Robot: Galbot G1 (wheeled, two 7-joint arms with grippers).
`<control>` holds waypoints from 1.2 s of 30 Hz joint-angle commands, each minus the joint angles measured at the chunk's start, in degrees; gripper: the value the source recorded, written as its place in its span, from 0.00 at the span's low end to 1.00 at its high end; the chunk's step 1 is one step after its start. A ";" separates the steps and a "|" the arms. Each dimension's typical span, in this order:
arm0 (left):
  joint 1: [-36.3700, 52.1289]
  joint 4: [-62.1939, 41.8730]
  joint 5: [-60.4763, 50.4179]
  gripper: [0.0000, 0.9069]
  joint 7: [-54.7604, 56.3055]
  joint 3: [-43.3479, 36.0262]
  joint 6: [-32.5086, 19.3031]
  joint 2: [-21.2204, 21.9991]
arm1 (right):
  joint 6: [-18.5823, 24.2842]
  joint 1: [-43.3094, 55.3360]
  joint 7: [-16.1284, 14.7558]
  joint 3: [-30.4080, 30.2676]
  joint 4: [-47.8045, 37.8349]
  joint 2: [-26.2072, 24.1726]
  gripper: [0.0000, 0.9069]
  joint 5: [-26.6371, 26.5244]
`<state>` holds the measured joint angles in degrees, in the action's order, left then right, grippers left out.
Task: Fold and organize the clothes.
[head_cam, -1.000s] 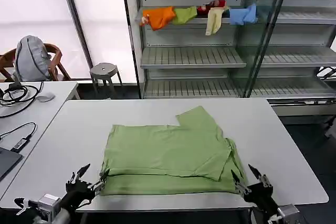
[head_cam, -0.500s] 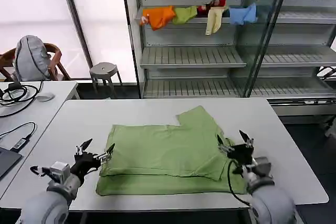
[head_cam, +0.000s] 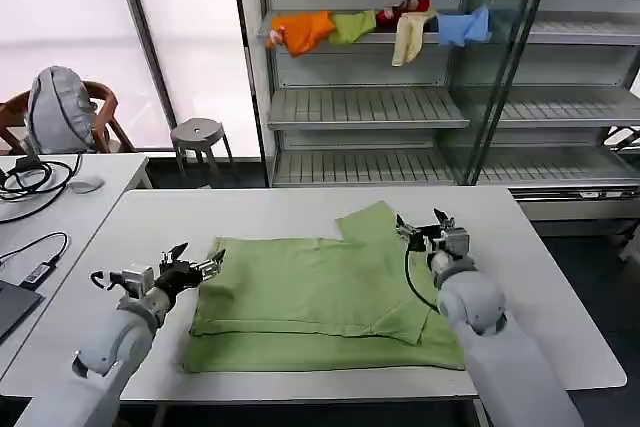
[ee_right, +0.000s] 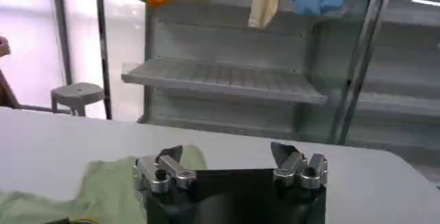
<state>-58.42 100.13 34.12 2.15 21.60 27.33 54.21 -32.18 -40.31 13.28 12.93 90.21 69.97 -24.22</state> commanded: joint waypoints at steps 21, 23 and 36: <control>12.05 -16.57 1.12 1.00 -2.46 -7.32 -1.51 1.03 | 2.37 16.27 -4.37 -3.45 -31.23 12.23 1.00 5.43; 12.34 -17.01 1.16 1.00 -2.48 -7.27 -2.15 1.08 | 2.70 16.27 -4.56 -3.39 -31.65 12.50 1.00 5.71; 12.85 -17.81 0.95 0.04 -3.52 -8.07 -2.46 1.29 | 4.45 16.72 -5.94 -1.98 -33.71 13.78 1.00 6.36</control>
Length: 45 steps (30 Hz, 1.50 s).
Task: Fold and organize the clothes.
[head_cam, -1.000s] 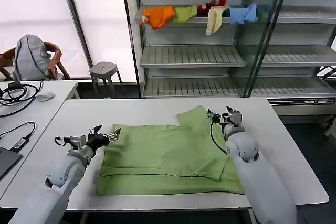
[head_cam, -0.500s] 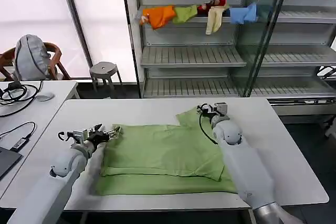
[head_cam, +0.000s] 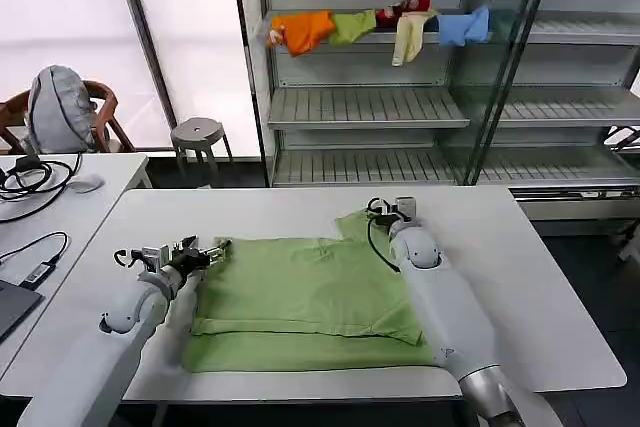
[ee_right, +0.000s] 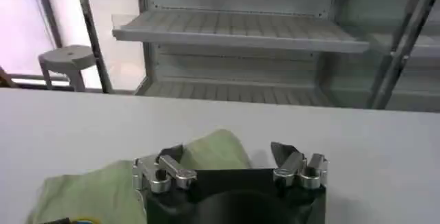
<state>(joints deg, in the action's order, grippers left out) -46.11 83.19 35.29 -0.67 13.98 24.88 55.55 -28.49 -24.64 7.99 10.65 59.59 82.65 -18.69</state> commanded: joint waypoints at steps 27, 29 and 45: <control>0.07 -0.06 -0.57 0.02 -2.63 -0.59 -0.04 -0.11 | -0.54 1.38 -2.88 0.89 -3.22 1.03 0.00 0.09; 0.10 -0.05 -0.49 0.02 -2.78 -0.48 -0.30 -0.13 | -0.51 1.08 -2.89 0.49 -1.98 0.46 0.00 0.14; -6.37 8.86 1.90 0.02 -2.53 3.00 -1.77 -1.71 | -4.61 -9.37 0.60 -0.29 24.66 -9.48 0.00 -9.93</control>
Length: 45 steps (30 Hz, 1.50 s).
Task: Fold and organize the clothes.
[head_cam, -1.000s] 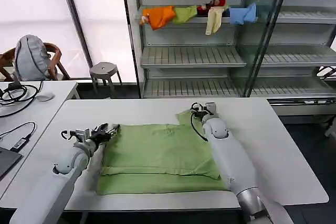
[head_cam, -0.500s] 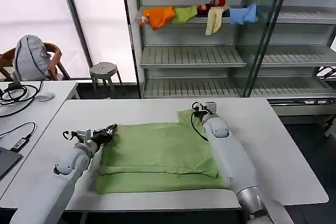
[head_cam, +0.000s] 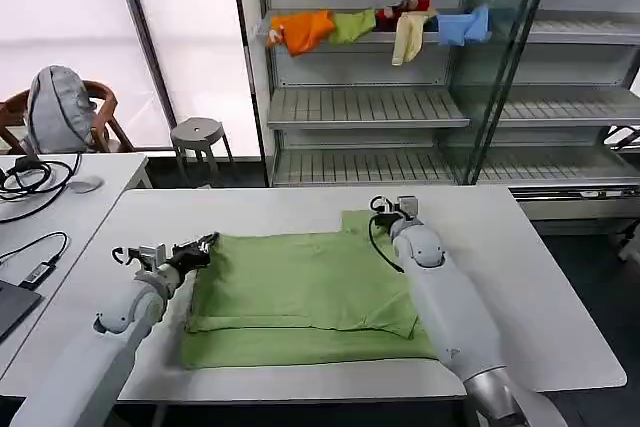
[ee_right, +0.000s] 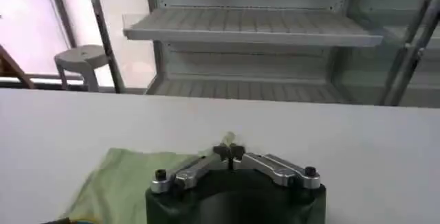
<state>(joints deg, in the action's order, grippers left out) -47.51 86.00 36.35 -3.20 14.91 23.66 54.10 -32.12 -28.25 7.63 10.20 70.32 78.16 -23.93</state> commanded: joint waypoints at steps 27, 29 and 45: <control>-19.75 18.69 1.26 0.02 -0.27 13.37 -1.71 -0.43 | -1.06 -23.66 1.57 5.69 36.58 -11.28 0.00 -6.69; -20.54 19.16 1.29 0.02 -0.33 13.95 -1.72 -0.53 | -1.08 -25.18 1.59 5.97 37.67 -11.85 0.00 -6.70; -27.72 24.41 0.71 0.02 -0.60 15.68 -2.38 0.07 | -1.01 -35.05 0.36 11.41 42.83 -12.94 0.00 -6.64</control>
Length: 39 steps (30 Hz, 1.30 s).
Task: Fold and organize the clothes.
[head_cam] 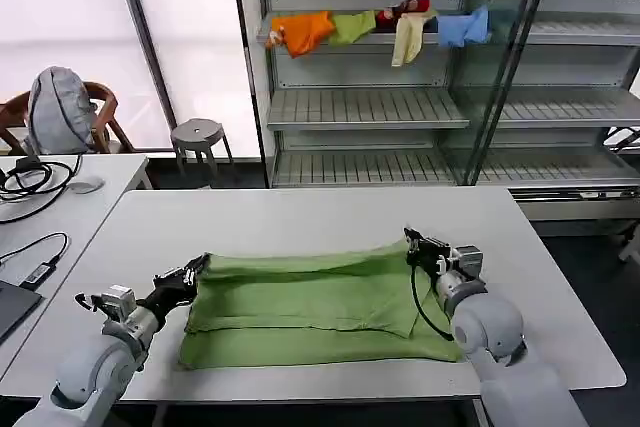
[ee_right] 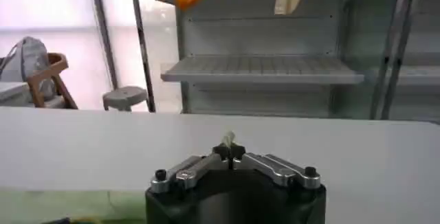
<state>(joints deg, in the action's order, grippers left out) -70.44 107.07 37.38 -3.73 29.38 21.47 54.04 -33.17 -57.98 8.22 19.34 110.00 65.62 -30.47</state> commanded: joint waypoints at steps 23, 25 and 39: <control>-9.57 7.34 -0.61 0.02 -0.32 2.31 -0.18 0.25 | 0.07 -8.60 -1.21 4.96 4.26 -0.94 0.00 0.34; -10.15 7.96 -0.98 0.02 -0.34 2.18 -0.18 0.35 | 0.09 -8.05 -1.45 5.12 3.20 -0.94 0.00 0.74; -10.30 7.31 -2.75 0.02 0.13 2.47 0.73 0.36 | 0.08 -7.61 -1.91 4.54 1.65 -1.09 0.00 1.33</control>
<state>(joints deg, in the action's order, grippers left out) -80.40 115.01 36.08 -3.86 32.01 21.81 54.16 -33.13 -65.52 6.40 23.78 113.03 64.41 -29.48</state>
